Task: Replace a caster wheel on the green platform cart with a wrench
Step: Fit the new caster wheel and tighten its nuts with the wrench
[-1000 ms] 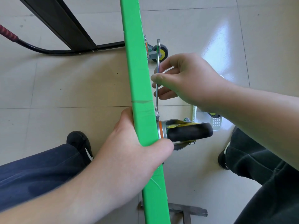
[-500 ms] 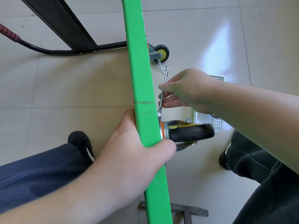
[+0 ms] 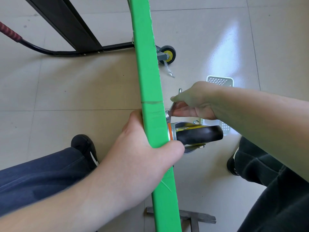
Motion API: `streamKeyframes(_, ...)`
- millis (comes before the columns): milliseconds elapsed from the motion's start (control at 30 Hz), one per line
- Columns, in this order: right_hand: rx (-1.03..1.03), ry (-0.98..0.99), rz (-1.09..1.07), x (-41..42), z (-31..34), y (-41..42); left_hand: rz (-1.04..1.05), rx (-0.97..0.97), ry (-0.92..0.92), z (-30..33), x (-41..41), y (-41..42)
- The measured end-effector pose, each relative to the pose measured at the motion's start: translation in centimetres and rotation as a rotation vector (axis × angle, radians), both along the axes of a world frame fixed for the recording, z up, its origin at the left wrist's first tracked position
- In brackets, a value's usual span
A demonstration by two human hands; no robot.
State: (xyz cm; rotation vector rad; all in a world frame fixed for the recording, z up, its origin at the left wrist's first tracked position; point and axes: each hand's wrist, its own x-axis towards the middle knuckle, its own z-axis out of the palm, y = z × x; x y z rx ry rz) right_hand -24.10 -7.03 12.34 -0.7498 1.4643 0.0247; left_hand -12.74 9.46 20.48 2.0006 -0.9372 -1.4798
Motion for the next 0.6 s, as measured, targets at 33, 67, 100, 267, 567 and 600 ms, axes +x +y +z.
streamKeyframes(33,-0.030,-0.001,-0.028,-0.1,-0.1,-0.2,0.001,0.000,-0.002,0.0,0.0,0.0)
streamKeyframes(67,-0.075,0.003,-0.049,-0.3,-0.2,-0.4,0.002,0.002,-0.004,0.0,0.0,0.0)
streamKeyframes(100,-0.135,0.008,-0.057,-0.5,-0.2,-0.7,0.001,0.005,-0.005,0.0,0.0,0.0)
streamKeyframes(267,-0.499,-0.125,0.067,-0.5,1.5,-1.5,-0.004,0.009,0.003,0.1,-0.1,-0.1)
streamKeyframes(567,-0.809,-0.335,0.295,-0.9,4.0,0.1,0.001,0.016,-0.016,0.2,-0.1,-0.1)
streamKeyframes(600,-0.816,-0.344,0.297,-0.9,3.9,0.2,0.001,0.017,-0.016,0.2,-0.1,-0.1)
